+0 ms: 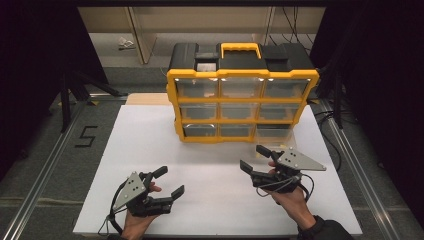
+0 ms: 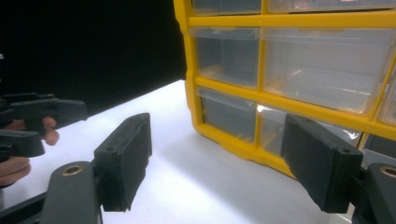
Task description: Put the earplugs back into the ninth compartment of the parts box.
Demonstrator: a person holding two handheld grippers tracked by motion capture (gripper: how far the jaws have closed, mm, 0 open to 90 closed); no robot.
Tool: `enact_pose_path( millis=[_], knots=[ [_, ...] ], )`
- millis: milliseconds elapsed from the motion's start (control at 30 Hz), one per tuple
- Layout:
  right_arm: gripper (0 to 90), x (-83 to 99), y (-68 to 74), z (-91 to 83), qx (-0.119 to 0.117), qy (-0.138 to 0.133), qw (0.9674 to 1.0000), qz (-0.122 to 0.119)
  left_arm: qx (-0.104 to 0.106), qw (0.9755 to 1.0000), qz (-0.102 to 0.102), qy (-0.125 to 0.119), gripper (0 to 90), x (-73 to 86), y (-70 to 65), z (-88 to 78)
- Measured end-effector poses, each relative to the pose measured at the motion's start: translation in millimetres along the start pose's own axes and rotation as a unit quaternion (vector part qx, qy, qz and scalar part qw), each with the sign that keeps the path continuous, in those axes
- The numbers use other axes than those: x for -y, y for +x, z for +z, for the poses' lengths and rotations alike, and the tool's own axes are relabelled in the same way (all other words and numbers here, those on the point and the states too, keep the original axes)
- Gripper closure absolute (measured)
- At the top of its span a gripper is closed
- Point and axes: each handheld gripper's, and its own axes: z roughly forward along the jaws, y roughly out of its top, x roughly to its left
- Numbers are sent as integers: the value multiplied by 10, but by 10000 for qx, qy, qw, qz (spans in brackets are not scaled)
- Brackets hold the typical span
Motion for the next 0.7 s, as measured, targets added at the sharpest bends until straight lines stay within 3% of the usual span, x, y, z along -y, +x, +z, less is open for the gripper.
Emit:
enact_pose_path(
  millis=[700],
  knots=[
    [241, 221, 46, -130, -8, -61, 10000, -10, 23, 10000, 9, 16, 163, 4, -8, 3]
  ],
)
